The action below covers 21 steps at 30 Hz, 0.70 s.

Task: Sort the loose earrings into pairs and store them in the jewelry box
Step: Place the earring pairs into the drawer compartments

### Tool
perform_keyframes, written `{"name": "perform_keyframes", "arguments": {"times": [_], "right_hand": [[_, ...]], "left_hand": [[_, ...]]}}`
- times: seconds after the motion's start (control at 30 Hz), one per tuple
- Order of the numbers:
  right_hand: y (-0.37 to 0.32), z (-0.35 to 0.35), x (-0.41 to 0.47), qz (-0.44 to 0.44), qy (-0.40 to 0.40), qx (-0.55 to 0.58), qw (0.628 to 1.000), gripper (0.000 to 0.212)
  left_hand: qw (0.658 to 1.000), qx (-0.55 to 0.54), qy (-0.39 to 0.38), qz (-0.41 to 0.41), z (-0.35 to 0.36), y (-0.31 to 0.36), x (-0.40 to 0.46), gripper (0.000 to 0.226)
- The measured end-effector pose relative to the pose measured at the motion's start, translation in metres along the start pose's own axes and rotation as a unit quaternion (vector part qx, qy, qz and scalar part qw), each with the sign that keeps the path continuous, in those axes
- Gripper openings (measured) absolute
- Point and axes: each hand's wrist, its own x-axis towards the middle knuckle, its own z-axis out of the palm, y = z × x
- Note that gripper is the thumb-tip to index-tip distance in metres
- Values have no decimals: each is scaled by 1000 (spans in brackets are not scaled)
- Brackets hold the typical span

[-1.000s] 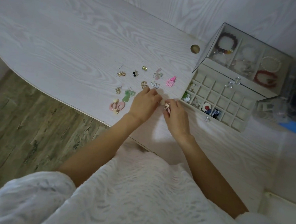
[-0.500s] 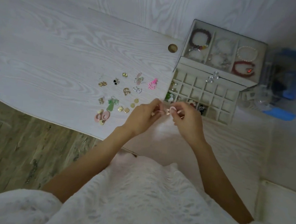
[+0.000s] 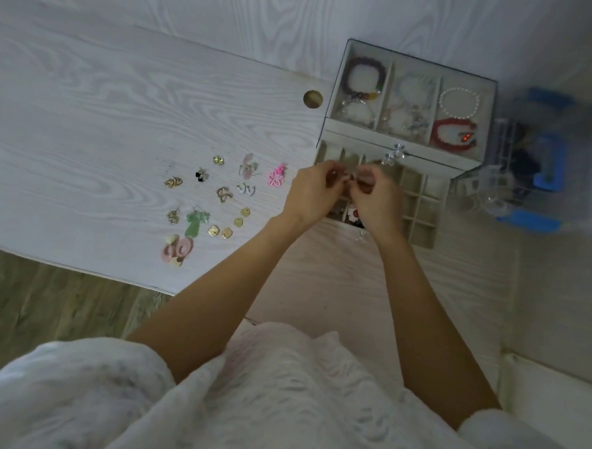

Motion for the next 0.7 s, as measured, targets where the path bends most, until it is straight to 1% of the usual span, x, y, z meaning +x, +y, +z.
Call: {"name": "perform_keyframes", "arguments": {"times": [0.03, 0.1, 0.2, 0.27, 0.33, 0.43, 0.5, 0.53, 0.57, 0.63, 0.7], "right_hand": [[2, 0, 0, 3, -3, -9, 1000, 27], [8, -1, -2, -5, -1, -34, 999, 26], [13, -1, -6, -55, 14, -97, 994, 24], [14, 1, -8, -102, 26, -143, 984, 25], [12, 3, -10, -132, 26, -166, 977, 26], [11, 5, -12, -169, 9, -199, 965, 26], [14, 7, -12, -167, -2, -222, 961, 24], [15, 8, -13, -162, -2, -225, 961, 23], [16, 9, -13, -160, 2, -222, 962, 22], [17, 11, -15, -168, 25, -212, 962, 21], [16, 11, -16, -175, 53, -215, 959, 22]], "left_hand": [[1000, 15, -7, 7, 0, -1, 0, 32], [998, 59, -8, 35, 0, -3, -2, 34], [987, 133, -11, 92, 0, -9, -4, 33], [968, 206, -8, 146, -1, -14, -5, 35], [945, 264, 15, 190, -3, -20, -7, 35], [942, 265, 57, 198, -5, -24, -11, 22], [944, 255, 61, 202, -6, -24, -13, 20], [942, 258, 54, 206, -6, -25, -14, 25], [940, 265, 45, 209, -5, -26, -14, 35], [936, 279, 29, 212, -4, -30, -14, 51], [929, 296, 22, 223, -4, -33, -12, 53]]}}
